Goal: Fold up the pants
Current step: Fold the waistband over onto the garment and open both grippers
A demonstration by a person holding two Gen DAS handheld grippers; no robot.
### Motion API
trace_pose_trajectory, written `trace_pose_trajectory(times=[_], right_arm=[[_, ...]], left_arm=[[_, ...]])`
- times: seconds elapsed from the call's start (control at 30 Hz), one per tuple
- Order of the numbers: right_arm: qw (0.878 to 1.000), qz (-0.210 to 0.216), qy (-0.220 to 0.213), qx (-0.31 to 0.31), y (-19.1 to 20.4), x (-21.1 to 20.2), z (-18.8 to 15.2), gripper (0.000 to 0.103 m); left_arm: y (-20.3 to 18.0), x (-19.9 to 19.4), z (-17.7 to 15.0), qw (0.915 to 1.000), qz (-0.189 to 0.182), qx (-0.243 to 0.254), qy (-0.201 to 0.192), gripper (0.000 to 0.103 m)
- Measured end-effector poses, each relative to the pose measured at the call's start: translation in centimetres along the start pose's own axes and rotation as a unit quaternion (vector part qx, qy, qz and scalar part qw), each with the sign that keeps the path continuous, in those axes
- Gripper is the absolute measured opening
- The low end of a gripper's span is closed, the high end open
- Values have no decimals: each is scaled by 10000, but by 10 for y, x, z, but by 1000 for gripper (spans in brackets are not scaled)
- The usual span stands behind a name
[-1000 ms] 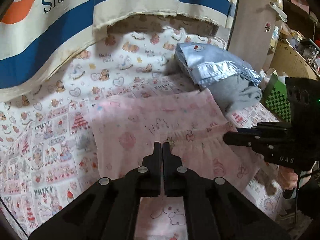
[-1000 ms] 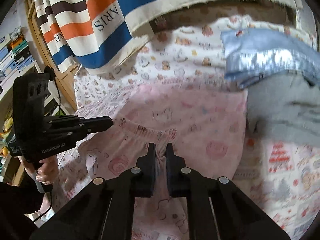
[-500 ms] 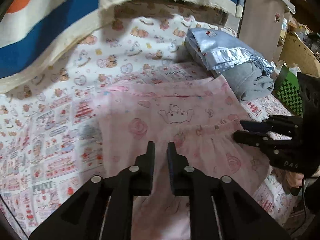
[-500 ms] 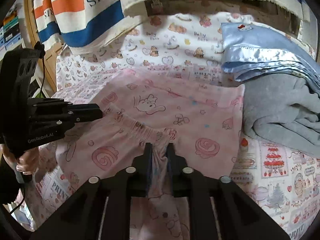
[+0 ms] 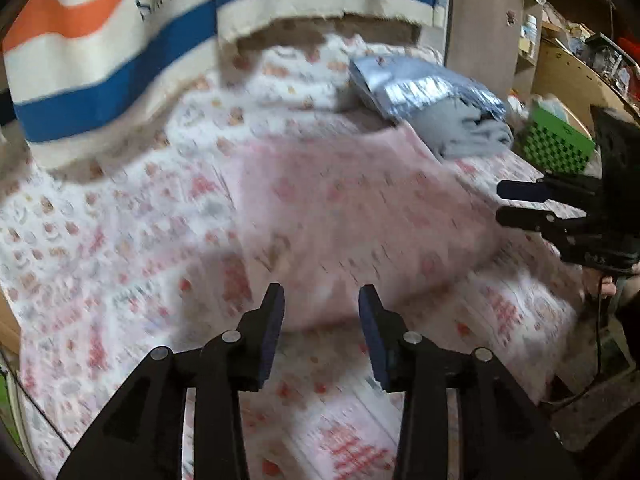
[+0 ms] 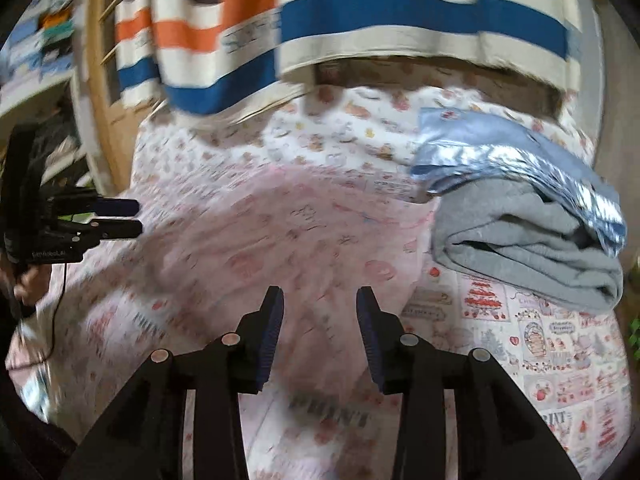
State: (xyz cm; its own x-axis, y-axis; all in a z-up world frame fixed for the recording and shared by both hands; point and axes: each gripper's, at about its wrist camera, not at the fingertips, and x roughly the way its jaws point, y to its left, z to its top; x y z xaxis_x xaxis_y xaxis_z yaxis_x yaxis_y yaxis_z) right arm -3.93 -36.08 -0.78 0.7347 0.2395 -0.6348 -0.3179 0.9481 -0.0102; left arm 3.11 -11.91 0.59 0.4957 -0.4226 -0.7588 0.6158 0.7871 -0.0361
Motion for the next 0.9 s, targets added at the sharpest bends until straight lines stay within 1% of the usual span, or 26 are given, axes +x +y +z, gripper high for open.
trace_pose_trajectory(times=[0.03, 0.07, 0.1, 0.13, 0.17, 0.2, 0.27, 0.3, 0.37, 0.43, 0.57, 0.6, 0.63, 0.67, 0.73, 0.8, 0.9], right_arm=[[9997, 39, 58, -227, 9, 0, 0, 39], [9987, 62, 90, -495, 19, -1, -1, 39], [9966, 78, 137, -803, 29, -1, -2, 39], [9932, 67, 230, -1136, 40, 1, -3, 39], [9900, 43, 326, -1374, 46, 3, -5, 39], [9866, 38, 443, -1569, 50, 7, -6, 39], [9832, 27, 692, -1689, 53, 16, -6, 39], [9834, -23, 795, -1629, 51, 23, -4, 39], [9840, -70, 898, -1539, 49, 29, -3, 39], [9836, -147, 999, -1494, 44, 37, -5, 39], [9801, -151, 1203, -1572, 38, 45, -13, 40], [9794, -150, 1239, -1589, 37, 47, -15, 41], [9792, -151, 1254, -1589, 36, 48, -15, 41], [9799, -123, 1237, -1563, 34, 49, -15, 41], [9804, 0, 1277, -1502, 31, 50, -13, 41], [9810, 88, 1298, -1440, 28, 51, -13, 41], [9829, 155, 1348, -1244, 20, 52, -11, 48]], left_arm=[[-5, 2, -3, 9999, 17, 161, 48, 38], [-13, 5, -6, 9989, 132, 447, 112, 38], [-21, 8, -8, 9967, 257, 752, 147, 38], [-29, 10, -9, 9929, 321, 1135, 179, 38], [-35, 13, -9, 9889, 301, 1443, 193, 38], [-37, 17, -7, 9867, 224, 1591, 261, 38], [-35, 27, 0, 9847, -22, 1663, 523, 38], [-33, 30, 4, 9847, -20, 1650, 564, 39], [-30, 31, 9, 9839, 196, 1728, 415, 39], [-30, 33, 9, 9809, 281, 1889, 369, 43], [-29, 44, 3, 9776, 182, 2011, 599, 47], [-29, 46, 2, 9771, 230, 2027, 609, 52], [-29, 48, 2, 9773, 279, 2016, 589, 56], [-28, 50, 2, 9783, 282, 1969, 584, 57], [-24, 54, 3, 9802, 127, 1847, 696, 57], [-23, 54, 3, 9807, 64, 1829, 686, 57], [-22, 54, 3, 9804, 98, 1841, 694, 58]])
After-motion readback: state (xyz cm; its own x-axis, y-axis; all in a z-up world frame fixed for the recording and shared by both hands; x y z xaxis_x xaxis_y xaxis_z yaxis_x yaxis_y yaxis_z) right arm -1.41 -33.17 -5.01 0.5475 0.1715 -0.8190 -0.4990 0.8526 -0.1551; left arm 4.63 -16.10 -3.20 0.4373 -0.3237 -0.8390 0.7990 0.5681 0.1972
